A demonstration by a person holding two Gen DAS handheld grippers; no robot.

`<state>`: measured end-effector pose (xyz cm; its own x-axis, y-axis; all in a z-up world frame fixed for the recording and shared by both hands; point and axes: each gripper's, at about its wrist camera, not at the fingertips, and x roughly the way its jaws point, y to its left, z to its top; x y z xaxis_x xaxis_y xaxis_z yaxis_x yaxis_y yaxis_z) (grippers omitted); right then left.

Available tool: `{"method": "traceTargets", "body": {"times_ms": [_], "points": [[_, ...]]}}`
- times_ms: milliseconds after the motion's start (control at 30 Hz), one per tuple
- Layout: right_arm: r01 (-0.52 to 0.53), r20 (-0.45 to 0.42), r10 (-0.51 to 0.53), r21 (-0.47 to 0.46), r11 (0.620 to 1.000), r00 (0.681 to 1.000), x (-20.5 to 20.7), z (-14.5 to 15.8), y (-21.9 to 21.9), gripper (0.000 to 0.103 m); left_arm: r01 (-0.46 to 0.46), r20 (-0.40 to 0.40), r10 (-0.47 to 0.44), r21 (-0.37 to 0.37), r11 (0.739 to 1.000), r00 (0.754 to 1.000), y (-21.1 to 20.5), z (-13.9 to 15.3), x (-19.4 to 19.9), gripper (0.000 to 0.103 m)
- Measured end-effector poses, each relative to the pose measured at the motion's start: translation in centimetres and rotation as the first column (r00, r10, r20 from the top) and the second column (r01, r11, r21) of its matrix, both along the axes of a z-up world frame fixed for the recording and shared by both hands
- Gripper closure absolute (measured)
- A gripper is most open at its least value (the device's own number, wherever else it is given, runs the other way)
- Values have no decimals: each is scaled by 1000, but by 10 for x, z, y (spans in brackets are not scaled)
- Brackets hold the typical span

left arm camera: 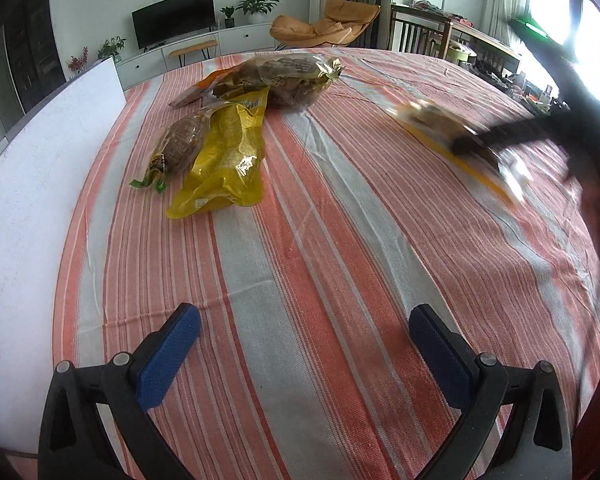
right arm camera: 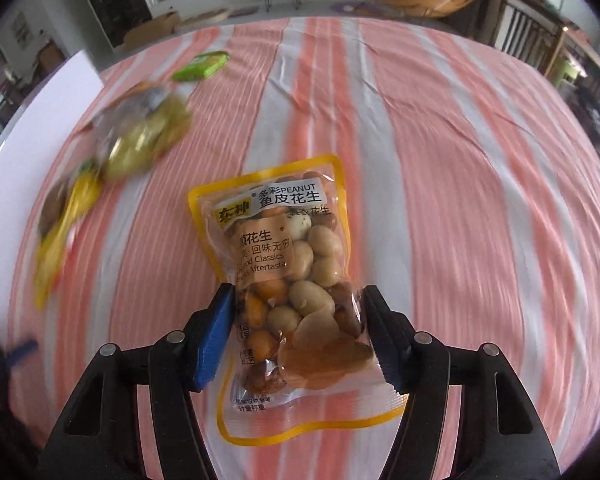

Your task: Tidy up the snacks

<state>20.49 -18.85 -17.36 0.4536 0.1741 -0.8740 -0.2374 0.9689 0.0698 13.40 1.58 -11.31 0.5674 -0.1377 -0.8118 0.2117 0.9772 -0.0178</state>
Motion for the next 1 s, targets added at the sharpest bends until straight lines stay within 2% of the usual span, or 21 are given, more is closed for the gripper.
{"method": "traceTargets", "body": {"times_ms": [33, 133, 200, 367, 567, 667, 1000], "points": [[4, 33, -4, -1, 1000, 999, -24, -4, -7, 35, 0, 0, 0, 0, 1000, 1000, 0, 0, 0, 0], [30, 92, -32, 23, 999, 995, -62, -11, -23, 28, 0, 0, 0, 0, 1000, 1000, 0, 0, 0, 0], [42, 130, -47, 39, 998, 990, -74, -12, -31, 14, 0, 0, 0, 0, 1000, 1000, 0, 0, 0, 0], [34, 194, -26, -40, 999, 981, -83, -13, -24, 6, 0, 0, 0, 0, 1000, 1000, 0, 0, 0, 0], [44, 191, -36, -37, 998, 981, -81, -7, -20, 4, 0, 0, 0, 0, 1000, 1000, 0, 0, 0, 0], [44, 188, -36, -37, 998, 981, -67, -4, -17, 4, 0, 0, 0, 0, 1000, 1000, 0, 0, 0, 0], [44, 189, -36, -37, 998, 981, -72, -5, -19, 3, 1, 0, -1, 0, 1000, 1000, 0, 0, 0, 0]]}}
